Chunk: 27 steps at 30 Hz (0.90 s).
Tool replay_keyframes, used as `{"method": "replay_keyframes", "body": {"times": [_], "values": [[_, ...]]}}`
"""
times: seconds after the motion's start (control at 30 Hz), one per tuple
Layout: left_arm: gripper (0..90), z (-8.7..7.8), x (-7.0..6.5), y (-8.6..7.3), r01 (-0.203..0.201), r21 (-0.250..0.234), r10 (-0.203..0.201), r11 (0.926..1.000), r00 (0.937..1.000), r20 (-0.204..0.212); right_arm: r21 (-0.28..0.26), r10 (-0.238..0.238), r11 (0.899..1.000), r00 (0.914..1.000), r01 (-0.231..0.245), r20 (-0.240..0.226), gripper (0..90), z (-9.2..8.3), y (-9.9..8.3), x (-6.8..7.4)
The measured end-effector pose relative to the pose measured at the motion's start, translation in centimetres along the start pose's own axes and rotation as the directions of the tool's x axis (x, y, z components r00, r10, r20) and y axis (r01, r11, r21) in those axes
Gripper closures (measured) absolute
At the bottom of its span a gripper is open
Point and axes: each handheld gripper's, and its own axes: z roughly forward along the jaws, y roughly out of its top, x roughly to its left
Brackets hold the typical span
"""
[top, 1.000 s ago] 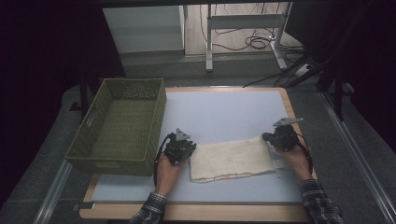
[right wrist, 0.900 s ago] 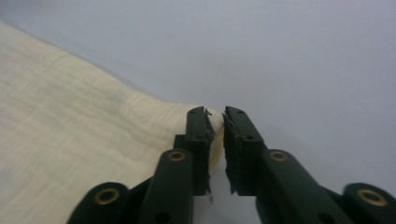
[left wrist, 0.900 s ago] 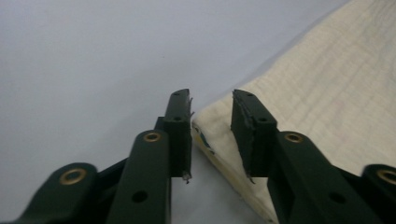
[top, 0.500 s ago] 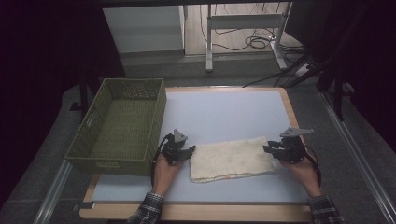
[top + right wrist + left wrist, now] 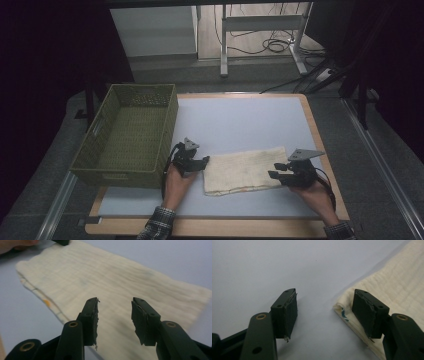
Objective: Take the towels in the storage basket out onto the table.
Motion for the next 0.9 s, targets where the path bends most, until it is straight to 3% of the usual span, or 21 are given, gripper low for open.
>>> {"method": "replay_keyframes", "body": {"times": [0.13, 0.2, 0.23, 0.3, 0.43, 0.57, 0.6, 0.63, 0.67, 0.73, 0.77, 0.9], "values": [[36.6, 0.0, 0.0, 0.0, 0.0, 0.0, 0.0, 1.0, 1.0, 0.001, 0.004, -0.018, 1.0, 0.9991, 0.018, -0.037, 57.3, 0.9, 0.3, 1.4], [36.5, 0.0, 0.0, 0.0, 0.001, 0.0, -0.001, 1.0, 1.0, 0.002, 0.013, -0.043, 0.999, 0.9958, 0.044, -0.08, 57.8, 2.1, 0.7, 3.2], [36.4, 0.0, 0.0, 0.0, 0.001, 0.0, -0.001, 1.0, 1.0, 0.002, 0.013, -0.043, 0.999, 0.9958, 0.044, -0.08, 57.8, 2.1, 0.7, 3.2], [36.4, 0.0, 0.0, 0.0, 0.001, 0.0, -0.001, 1.0, 1.0, 0.002, 0.02, -0.064, 0.998, 0.9905, 0.067, -0.122, 60.0, 3.3, 1.1, 4.7], [35.9, 0.0, 0.0, 0.0, 0.001, 0.0, -0.001, 1.0, 1.0, 0.005, 0.021, -0.086, 0.996, 0.9839, 0.091, -0.156, 60.6, 4.4, 1.6, 6.1], [35.1, 0.0, 0.0, 0.0, 0.0, 0.001, 0.0, 1.0, 1.0, 0.009, 0.018, -0.114, 0.993, 0.9733, 0.12, -0.199, 61.1, 5.9, 2.6, 7.9], [34.7, 0.0, 0.0, 0.0, -0.001, 0.001, 0.001, 1.0, 0.9999, 0.011, 0.018, -0.121, 0.992, 0.9657, 0.128, -0.23, 64.7, 6.6, 3.1, 8.8], [34.5, 0.0, 0.0, 0.0, -0.001, 0.001, 0.001, 1.0, 0.9999, 0.011, 0.018, -0.121, 0.992, 0.9657, 0.128, -0.23, 64.7, 6.6, 3.1, 8.8], [34.4, 0.0, 0.0, 0.0, 0.0, 0.0, 0.0, 1.0, 0.9999, 0.012, 0.02, -0.13, 0.99, 0.9573, 0.14, -0.258, 65.3, 7.3, 3.6, 9.8], [34.3, 0.0, 0.0, 0.0, -0.001, 0.0, 0.001, 1.0, 0.9999, 0.012, 0.021, -0.138, 0.989, 0.9538, 0.149, -0.267, 65.5, 7.7, 3.9, 10.3], [34.3, 0.0, 0.0, 0.0, -0.001, -0.001, 0.001, 1.0, 0.9999, 0.013, 0.021, -0.153, 0.986, 0.9467, 0.166, -0.283, 65.4, 8.4, 4.3, 11.2], [34.1, 0.0, 0.0, 0.0, 0.0, -0.001, 0.0, 1.0, 0.9999, 0.015, 0.022, -0.18, 0.981, 0.9392, 0.195, -0.292, 65.2, 9.8, 5.0, 12.7]]}}
